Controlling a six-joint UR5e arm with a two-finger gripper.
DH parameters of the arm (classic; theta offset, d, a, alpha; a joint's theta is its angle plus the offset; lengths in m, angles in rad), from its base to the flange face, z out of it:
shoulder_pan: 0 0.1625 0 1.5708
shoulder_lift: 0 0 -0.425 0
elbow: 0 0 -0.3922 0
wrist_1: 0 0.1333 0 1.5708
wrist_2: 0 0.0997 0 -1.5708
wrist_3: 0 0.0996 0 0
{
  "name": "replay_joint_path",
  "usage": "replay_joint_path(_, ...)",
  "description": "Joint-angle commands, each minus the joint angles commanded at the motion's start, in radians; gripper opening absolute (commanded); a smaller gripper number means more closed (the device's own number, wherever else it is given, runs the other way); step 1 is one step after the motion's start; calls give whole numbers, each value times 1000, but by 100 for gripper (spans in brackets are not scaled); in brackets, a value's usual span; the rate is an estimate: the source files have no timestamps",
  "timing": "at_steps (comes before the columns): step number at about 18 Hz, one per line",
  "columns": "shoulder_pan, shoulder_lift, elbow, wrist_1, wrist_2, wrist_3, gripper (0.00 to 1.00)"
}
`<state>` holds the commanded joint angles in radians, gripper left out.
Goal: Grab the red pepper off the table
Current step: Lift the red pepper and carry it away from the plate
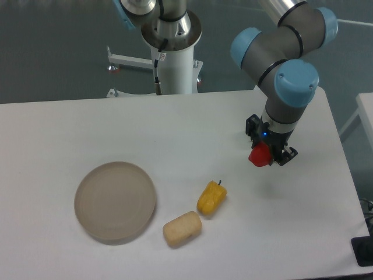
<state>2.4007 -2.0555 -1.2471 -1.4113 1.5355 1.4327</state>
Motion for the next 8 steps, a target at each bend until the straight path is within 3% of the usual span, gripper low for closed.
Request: replay_joint_path(8,0,-5,0,0,6,8,26)
